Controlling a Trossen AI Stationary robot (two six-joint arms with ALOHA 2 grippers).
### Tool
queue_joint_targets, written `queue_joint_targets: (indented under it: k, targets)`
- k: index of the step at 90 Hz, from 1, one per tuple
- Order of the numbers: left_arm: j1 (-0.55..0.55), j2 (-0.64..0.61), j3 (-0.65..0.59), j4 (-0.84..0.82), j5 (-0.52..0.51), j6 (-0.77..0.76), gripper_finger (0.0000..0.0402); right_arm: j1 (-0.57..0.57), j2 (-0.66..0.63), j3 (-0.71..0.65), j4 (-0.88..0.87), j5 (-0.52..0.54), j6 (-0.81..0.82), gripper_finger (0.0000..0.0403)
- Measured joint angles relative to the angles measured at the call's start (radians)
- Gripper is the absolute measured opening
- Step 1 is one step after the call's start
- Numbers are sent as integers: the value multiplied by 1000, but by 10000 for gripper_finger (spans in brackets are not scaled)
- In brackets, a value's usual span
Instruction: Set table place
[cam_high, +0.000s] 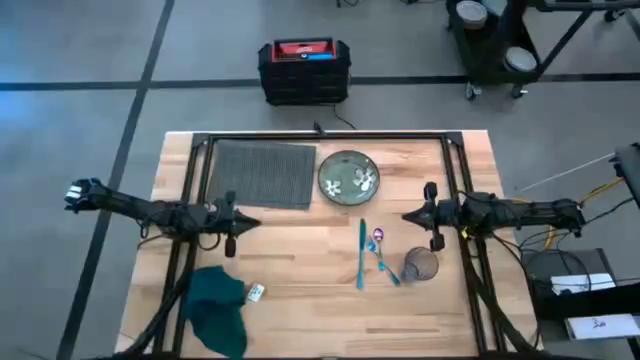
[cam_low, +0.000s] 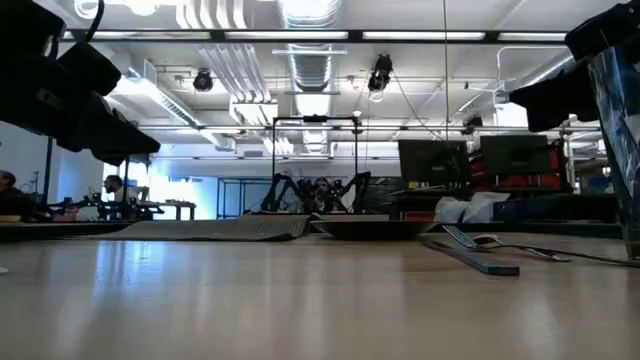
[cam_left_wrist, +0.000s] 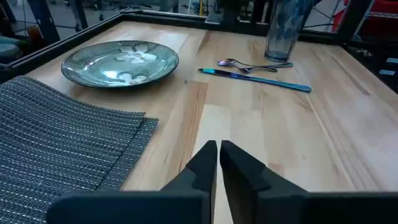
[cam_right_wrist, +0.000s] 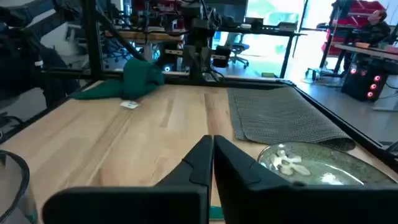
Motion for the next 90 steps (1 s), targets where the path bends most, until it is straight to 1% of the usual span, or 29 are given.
queue_joint_targets:
  k: [32,38,46,57,65,68,72,76,80,85,90]
  targets:
    - [0,0,0,2,-1,3,9,0,0,0,0,0,0,0]
    - [0,0,0,35,-33,20,9,0,0,0,0,0,0,0]
    - [1,2,0,143,-72,20,9,0,0,0,0,0,0,0]
    - [1,3,0,397,-79,25,9,0,0,0,1,1,-3,0]
    - [3,9,0,582,-82,81,9,0,0,-1,17,9,-9,0]
    - [3,12,0,631,-81,99,9,0,0,-1,32,2,21,0]
    - [3,15,3,682,-69,107,9,0,0,-1,62,-6,112,0]
    - [3,22,26,662,-42,109,8,0,0,-1,87,-9,229,0]
    - [3,32,64,574,-15,109,5,0,0,-1,106,0,335,0]
    - [3,62,147,407,4,98,2,0,0,-1,137,29,398,0]
    - [2,110,261,193,7,61,1,0,-1,-1,156,45,442,0]
